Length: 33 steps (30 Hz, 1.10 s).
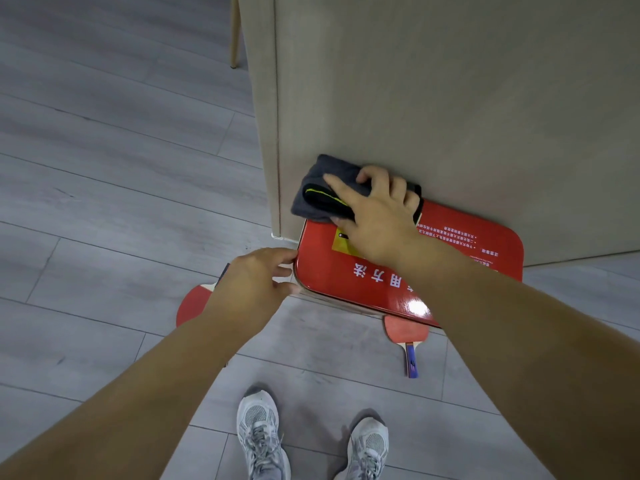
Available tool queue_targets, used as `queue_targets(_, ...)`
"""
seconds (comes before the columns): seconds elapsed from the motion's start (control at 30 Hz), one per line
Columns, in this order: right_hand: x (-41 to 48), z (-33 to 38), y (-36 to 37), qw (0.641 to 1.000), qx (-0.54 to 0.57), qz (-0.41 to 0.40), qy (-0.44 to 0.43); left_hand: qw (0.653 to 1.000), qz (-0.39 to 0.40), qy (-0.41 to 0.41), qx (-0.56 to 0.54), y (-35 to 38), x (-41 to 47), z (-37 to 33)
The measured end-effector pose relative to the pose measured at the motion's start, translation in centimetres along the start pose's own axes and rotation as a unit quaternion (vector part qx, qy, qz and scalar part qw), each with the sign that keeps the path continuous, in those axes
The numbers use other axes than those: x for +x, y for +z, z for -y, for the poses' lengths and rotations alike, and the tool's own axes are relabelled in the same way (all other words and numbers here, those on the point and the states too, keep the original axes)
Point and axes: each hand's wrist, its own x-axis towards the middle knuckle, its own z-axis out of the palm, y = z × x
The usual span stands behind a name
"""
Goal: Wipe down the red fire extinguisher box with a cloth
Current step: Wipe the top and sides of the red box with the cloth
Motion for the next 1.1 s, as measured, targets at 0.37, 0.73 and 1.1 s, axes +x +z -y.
queue_targets(0.37,-4.6,1.9,1.5,0.999,0.034,-0.023,-0.033,0.994,-0.074,-0.031,0.077,-2.2,-0.9,1.2)
queue_targets(0.73,-13.6,-1.8,3.4,0.991,-0.011,-0.064,-0.117,0.987,-0.041,0.092,0.122,-2.1,-1.7,-0.8)
queue_targets(1.1,-15.2,-4.8,3.2,0.990,-0.017,-0.132,0.055,0.964,0.039,0.120,0.236,2.2,-2.1,-0.9)
